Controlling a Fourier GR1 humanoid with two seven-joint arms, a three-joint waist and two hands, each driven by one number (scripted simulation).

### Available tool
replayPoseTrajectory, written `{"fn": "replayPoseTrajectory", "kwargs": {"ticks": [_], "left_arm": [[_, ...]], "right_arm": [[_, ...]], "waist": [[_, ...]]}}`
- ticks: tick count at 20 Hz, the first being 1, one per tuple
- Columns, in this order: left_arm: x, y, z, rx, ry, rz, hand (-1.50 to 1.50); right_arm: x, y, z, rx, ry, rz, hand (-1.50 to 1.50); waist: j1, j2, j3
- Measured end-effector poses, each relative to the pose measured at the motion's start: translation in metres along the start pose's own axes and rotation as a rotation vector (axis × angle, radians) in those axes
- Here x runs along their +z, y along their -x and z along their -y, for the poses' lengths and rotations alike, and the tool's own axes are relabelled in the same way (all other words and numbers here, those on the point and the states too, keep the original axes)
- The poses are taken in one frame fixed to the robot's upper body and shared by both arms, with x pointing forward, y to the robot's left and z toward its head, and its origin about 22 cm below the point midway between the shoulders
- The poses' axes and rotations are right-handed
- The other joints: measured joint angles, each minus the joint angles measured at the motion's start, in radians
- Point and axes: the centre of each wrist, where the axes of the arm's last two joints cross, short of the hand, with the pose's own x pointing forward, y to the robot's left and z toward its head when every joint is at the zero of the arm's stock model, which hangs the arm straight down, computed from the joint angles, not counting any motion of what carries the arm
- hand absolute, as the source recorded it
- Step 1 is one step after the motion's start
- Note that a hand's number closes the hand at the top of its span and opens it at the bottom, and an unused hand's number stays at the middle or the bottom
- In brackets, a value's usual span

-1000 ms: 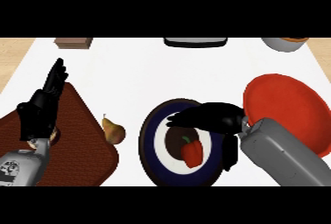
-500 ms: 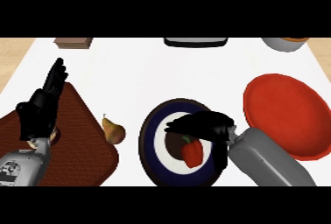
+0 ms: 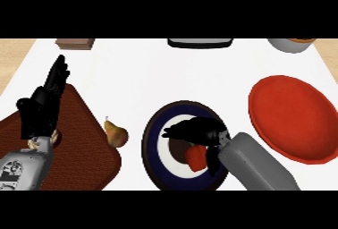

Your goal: Pick the bell pepper from the plate and place it in the bowl

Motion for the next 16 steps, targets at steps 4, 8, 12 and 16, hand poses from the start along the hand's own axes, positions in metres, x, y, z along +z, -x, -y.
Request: {"fn": "replayPoseTrajectory", "kwargs": {"ticks": [4, 8, 12, 16], "left_arm": [[-0.001, 0.001, 0.005, -0.003, -0.003, -0.004, 0.00], [0.006, 0.003, 0.002, 0.001, 0.000, 0.001, 0.00], [0.007, 0.002, 0.002, 0.002, -0.002, -0.003, 0.00], [0.004, 0.000, -0.001, -0.003, -0.007, -0.004, 0.00]], "right_arm": [[-0.008, 0.005, -0.007, 0.068, 0.004, 0.019, 1.50], [-0.009, 0.007, -0.001, 0.109, 0.038, 0.054, 1.50], [-0.012, 0.011, -0.008, 0.120, 0.070, 0.079, 1.50], [-0.006, 0.006, -0.007, 0.103, 0.081, 0.113, 1.50]], "waist": [[0.001, -0.005, -0.001], [0.002, -0.006, -0.001], [0.001, -0.009, -0.001], [-0.002, -0.007, 0.000]]}}
